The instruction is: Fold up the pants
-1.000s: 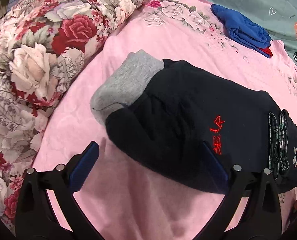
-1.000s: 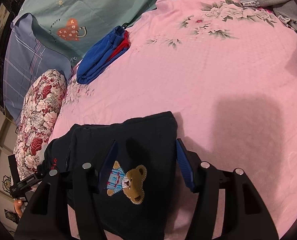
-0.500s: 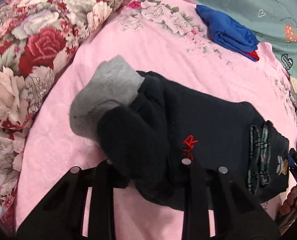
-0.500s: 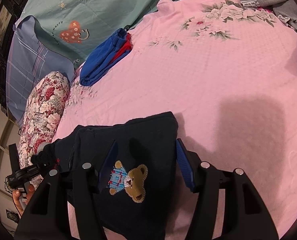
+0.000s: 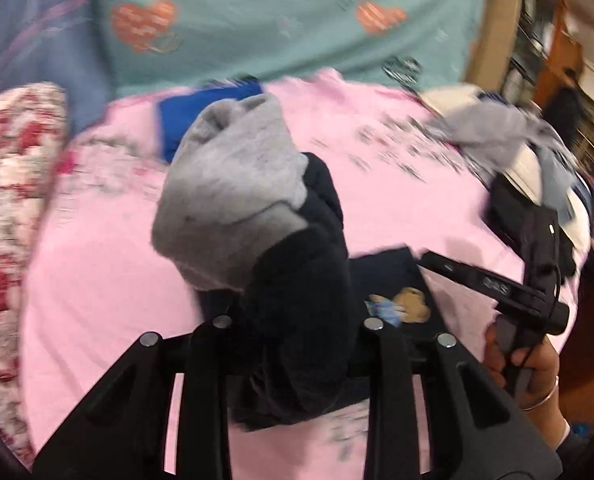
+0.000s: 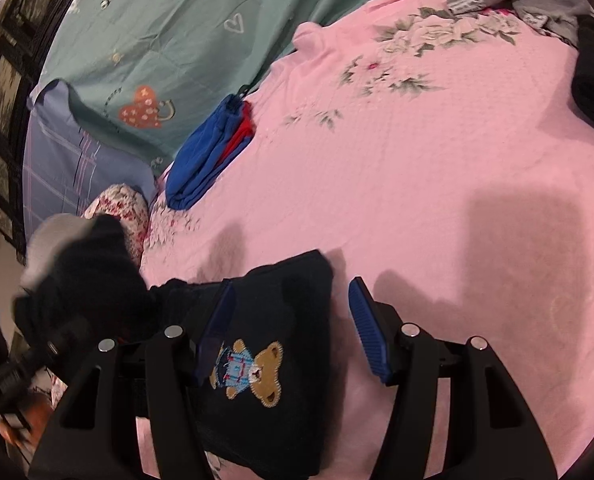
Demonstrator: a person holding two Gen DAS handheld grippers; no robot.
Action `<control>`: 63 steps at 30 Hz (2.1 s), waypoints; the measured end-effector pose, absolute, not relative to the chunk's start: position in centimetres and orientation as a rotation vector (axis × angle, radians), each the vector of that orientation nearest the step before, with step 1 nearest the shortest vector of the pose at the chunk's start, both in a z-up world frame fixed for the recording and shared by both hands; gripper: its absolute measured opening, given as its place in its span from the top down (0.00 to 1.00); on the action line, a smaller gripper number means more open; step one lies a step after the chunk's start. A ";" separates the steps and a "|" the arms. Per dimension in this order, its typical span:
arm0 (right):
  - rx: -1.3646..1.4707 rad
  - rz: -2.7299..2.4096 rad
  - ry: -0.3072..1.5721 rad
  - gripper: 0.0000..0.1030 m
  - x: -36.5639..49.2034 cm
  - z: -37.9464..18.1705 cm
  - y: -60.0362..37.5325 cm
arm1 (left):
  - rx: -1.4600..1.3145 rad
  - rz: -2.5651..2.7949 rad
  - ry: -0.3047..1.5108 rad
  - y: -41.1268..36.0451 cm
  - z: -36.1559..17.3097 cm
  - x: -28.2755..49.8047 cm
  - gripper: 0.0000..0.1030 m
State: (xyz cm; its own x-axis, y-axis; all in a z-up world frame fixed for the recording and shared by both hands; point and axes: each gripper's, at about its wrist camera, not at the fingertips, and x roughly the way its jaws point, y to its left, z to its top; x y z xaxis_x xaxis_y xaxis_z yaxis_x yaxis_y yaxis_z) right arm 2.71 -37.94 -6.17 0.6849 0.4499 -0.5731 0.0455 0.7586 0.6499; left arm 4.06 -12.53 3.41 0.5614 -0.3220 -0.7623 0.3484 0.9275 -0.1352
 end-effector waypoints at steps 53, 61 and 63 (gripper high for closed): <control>0.499 0.349 0.917 0.89 6.9 -4.9 -33.7 | -0.182 -0.142 1.157 -6.1 -7.4 14.7 0.02; 0.497 0.349 0.839 0.22 0.9 -0.8 -36.9 | -0.153 -0.180 1.152 -5.2 -5.0 11.0 0.02; 0.479 0.339 0.895 0.22 0.5 -1.7 -37.3 | -0.150 -0.219 1.167 -5.4 -5.1 10.1 0.02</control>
